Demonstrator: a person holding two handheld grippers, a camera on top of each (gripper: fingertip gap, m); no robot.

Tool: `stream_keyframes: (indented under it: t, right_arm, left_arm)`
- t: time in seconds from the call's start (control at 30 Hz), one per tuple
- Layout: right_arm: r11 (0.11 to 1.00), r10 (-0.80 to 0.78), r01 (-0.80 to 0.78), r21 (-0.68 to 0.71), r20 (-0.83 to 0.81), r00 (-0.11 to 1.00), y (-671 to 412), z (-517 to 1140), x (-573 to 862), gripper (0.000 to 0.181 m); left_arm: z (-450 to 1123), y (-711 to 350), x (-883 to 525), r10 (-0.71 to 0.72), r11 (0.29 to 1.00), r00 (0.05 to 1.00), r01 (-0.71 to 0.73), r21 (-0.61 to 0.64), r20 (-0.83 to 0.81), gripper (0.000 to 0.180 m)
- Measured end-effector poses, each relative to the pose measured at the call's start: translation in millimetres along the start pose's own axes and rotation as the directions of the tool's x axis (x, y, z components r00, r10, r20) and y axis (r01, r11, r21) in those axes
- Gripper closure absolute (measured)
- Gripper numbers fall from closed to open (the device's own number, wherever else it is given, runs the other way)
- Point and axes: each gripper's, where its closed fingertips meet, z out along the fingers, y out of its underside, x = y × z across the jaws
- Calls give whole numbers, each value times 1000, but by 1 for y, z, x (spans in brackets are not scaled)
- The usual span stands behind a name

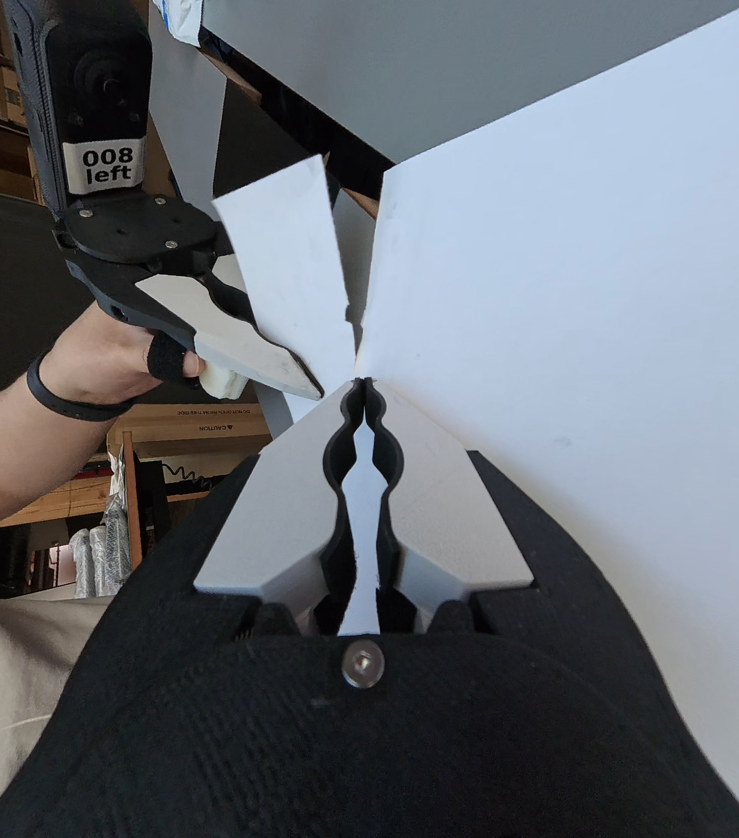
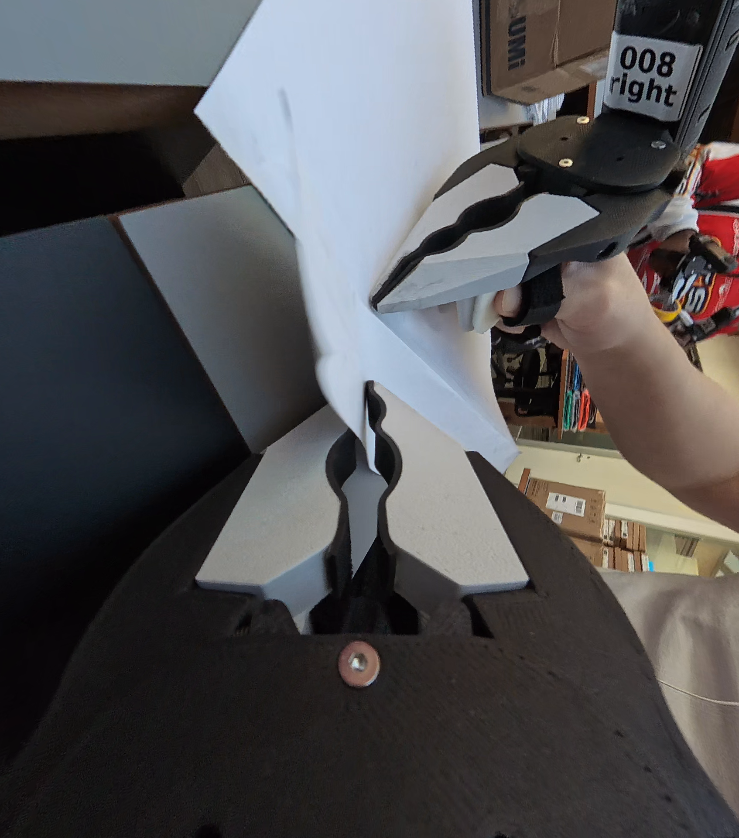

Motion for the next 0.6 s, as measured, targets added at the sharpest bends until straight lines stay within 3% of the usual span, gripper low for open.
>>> stream_keyframes:
  t: [0.2, 0.6]
  right_arm:
    - [977, -164, 173, 128, -79, 983, 0, -4, 0, 181]
    - [937, -254, 266, 228, -81, 964, -3, 2, 2, 181]
  left_arm:
    - [0, 0, 0, -23, 998, 999, 25, 50, -48, 179]
    - [0, 0, 1, 3, 994, 994, 10, 113, -113, 179]
